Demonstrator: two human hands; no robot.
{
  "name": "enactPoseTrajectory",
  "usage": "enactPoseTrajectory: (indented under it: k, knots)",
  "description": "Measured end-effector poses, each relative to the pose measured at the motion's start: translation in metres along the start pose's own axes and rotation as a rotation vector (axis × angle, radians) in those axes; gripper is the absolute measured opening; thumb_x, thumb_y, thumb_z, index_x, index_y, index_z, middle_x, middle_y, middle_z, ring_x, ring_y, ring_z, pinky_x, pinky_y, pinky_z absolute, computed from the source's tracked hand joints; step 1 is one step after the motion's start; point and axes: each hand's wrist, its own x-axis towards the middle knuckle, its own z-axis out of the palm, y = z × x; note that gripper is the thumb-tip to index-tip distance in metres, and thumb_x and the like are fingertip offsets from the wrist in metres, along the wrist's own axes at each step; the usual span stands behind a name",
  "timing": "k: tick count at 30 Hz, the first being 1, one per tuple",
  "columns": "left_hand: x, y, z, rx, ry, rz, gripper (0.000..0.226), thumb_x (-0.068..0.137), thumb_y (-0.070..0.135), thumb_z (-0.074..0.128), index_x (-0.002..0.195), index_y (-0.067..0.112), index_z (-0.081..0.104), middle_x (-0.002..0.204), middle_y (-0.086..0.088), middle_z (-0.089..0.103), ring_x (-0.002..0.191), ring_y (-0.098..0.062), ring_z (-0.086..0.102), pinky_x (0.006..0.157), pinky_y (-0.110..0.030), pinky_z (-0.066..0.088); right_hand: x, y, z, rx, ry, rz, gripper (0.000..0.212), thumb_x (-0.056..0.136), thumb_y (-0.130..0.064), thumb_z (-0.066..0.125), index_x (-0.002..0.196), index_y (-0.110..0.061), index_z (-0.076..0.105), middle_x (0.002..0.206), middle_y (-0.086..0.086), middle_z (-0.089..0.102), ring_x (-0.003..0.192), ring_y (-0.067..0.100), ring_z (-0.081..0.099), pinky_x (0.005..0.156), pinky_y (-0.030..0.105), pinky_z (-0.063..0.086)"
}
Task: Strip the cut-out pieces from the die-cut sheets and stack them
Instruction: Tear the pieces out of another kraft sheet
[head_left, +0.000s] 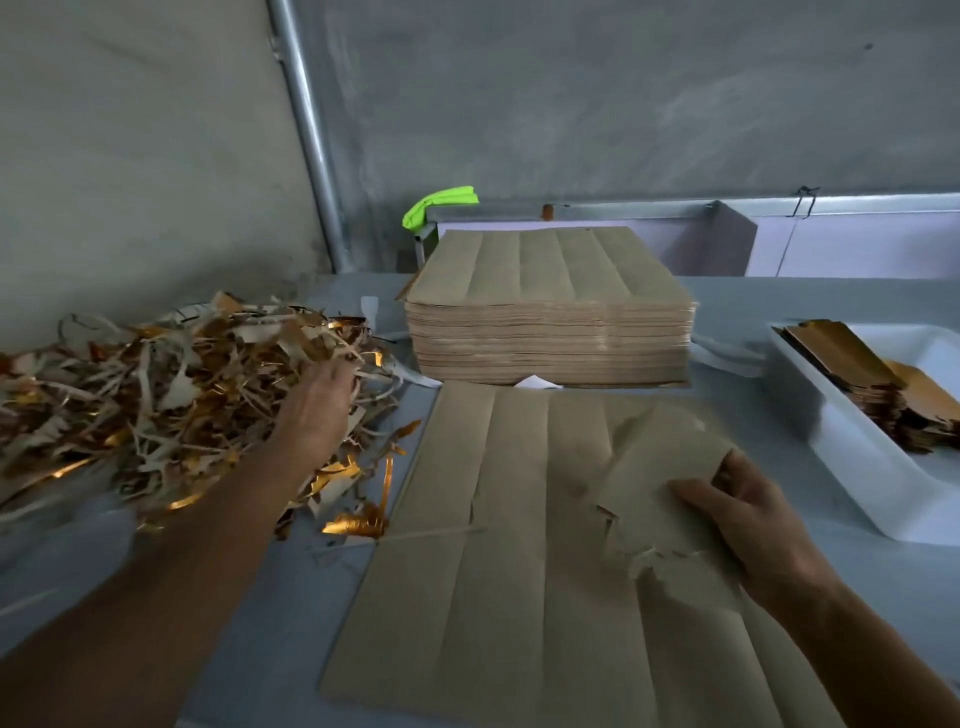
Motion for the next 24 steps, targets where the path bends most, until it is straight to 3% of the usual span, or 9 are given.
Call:
enactPoseTrajectory:
  k: [3, 5, 8, 11, 14, 17, 19, 22, 24]
  knots:
    - [-0.001, -0.001, 0.020, 0.232, -0.349, 0.019, 0.055, 0.090, 0.054, 0.049, 0.136, 0.026, 0.042, 0.147, -0.004, 0.029, 0.131, -0.029, 0.025, 0.109, -0.048, 0.017, -0.002, 0.003, 0.001, -0.008, -0.033, 0.011, 0.045, 0.086, -0.008, 0.060, 0.121, -0.034, 0.047, 0.107, 0.006, 0.059, 0.085, 0.029, 0.067, 0.053, 0.030, 0.055]
    - [0.002, -0.005, 0.023, 0.236, -0.260, 0.011, 0.075, 0.081, 0.072, 0.044, 0.140, 0.026, 0.037, 0.151, -0.005, 0.025, 0.136, -0.030, 0.018, 0.110, -0.050, 0.009, -0.002, 0.002, 0.002, -0.065, -0.035, 0.015, 0.059, 0.087, -0.010, 0.061, 0.131, -0.041, 0.038, 0.108, -0.003, 0.051, 0.088, 0.028, 0.063, 0.051, 0.027, 0.054]
    - [0.003, -0.008, 0.025, 0.186, -0.058, 0.061, 0.083, 0.087, 0.069, 0.035, 0.149, 0.018, 0.017, 0.158, -0.008, 0.012, 0.144, -0.029, 0.005, 0.112, -0.050, 0.002, -0.001, 0.003, 0.003, -0.121, -0.002, 0.027, 0.077, 0.086, -0.011, 0.063, 0.146, -0.036, 0.021, 0.123, 0.000, 0.040, 0.092, 0.025, 0.058, 0.054, 0.025, 0.053]
    - [-0.003, -0.013, 0.035, 0.268, -0.289, 0.139, 0.069, 0.096, 0.056, 0.025, 0.152, 0.020, 0.005, 0.160, -0.002, -0.002, 0.146, -0.025, -0.005, 0.114, -0.053, -0.003, 0.001, 0.008, 0.007, -0.115, 0.007, 0.037, 0.085, 0.085, -0.008, 0.064, 0.149, -0.030, 0.013, 0.123, 0.003, 0.037, 0.090, 0.022, 0.058, 0.047, 0.019, 0.052]
    - [-0.005, -0.012, 0.035, 0.234, -0.486, 0.058, 0.058, 0.098, 0.041, 0.035, 0.150, 0.025, 0.014, 0.159, -0.002, 0.007, 0.145, -0.027, 0.003, 0.114, -0.057, 0.000, 0.002, 0.015, 0.010, -0.103, 0.008, 0.051, 0.088, 0.085, -0.007, 0.064, 0.150, -0.030, 0.011, 0.127, 0.005, 0.038, 0.093, 0.024, 0.059, 0.051, 0.022, 0.054]
    - [-0.005, 0.015, 0.023, 0.038, -0.248, 0.079, 0.056, 0.095, 0.036, 0.043, 0.147, 0.026, 0.026, 0.158, -0.002, 0.015, 0.144, -0.025, 0.006, 0.113, -0.055, 0.001, 0.007, 0.020, 0.013, -0.097, 0.007, 0.046, 0.089, 0.086, -0.003, 0.063, 0.150, -0.030, 0.008, 0.127, -0.001, 0.034, 0.090, 0.017, 0.056, 0.048, 0.019, 0.053]
    - [-0.014, 0.041, 0.018, -0.114, -0.161, 0.167, 0.059, 0.094, 0.054, 0.037, 0.147, 0.029, 0.028, 0.159, 0.000, 0.013, 0.145, -0.024, 0.005, 0.113, -0.054, -0.004, 0.010, 0.023, 0.016, -0.131, -0.012, 0.032, 0.092, 0.085, -0.002, 0.063, 0.151, -0.030, 0.004, 0.130, -0.003, 0.030, 0.090, 0.013, 0.052, 0.048, 0.017, 0.052]
    - [-0.043, 0.078, 0.026, -0.213, -0.414, 0.383, 0.081, 0.079, 0.080, 0.030, 0.148, 0.041, 0.012, 0.159, 0.003, -0.005, 0.145, -0.023, -0.009, 0.111, -0.054, -0.011, 0.015, 0.027, 0.018, -0.177, -0.025, -0.015, 0.102, 0.084, 0.000, 0.065, 0.150, -0.031, -0.006, 0.138, -0.005, 0.026, 0.113, 0.020, 0.045, 0.066, 0.023, 0.054]
    - [-0.057, 0.084, 0.033, -0.159, -0.587, 0.407, 0.073, 0.085, 0.074, 0.028, 0.147, 0.044, 0.003, 0.159, 0.003, -0.012, 0.144, -0.021, -0.018, 0.109, -0.054, -0.015, 0.015, 0.026, 0.017, -0.179, -0.035, -0.039, 0.105, 0.083, 0.002, 0.065, 0.149, -0.033, -0.009, 0.138, -0.005, 0.027, 0.119, 0.022, 0.042, 0.072, 0.028, 0.055]
